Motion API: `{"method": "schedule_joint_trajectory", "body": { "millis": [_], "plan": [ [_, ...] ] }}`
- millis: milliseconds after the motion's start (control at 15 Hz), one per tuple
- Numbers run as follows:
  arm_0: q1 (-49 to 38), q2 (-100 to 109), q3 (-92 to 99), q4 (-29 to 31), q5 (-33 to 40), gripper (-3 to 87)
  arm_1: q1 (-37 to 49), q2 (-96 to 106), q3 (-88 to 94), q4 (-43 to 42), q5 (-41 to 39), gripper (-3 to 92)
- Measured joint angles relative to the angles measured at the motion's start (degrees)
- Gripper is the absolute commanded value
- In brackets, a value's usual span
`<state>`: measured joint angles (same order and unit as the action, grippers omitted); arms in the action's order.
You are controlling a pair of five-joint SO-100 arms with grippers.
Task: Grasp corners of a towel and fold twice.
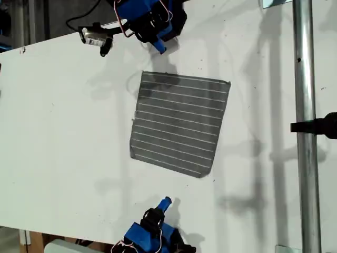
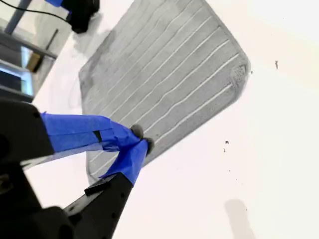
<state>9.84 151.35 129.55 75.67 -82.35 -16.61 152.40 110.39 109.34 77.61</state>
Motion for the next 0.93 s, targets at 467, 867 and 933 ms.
{"method": "schedule_joint_trajectory", "body": {
  "millis": [467,867,933],
  "plan": [
    [-0.53,-1.58,-0.44,1.67,-0.09,-2.9,-1.93,-0.88,0.09,-0.09,0.00,-0.3],
    [6.59,-21.36,-19.60,9.58,5.01,10.6,-17.67,-32.96,-16.52,-12.22,-3.78,32.3],
    [7.73,-21.36,-19.51,8.61,5.98,16.2,-19.16,-42.54,-22.68,-12.22,-3.78,36.4]
  ]
}}
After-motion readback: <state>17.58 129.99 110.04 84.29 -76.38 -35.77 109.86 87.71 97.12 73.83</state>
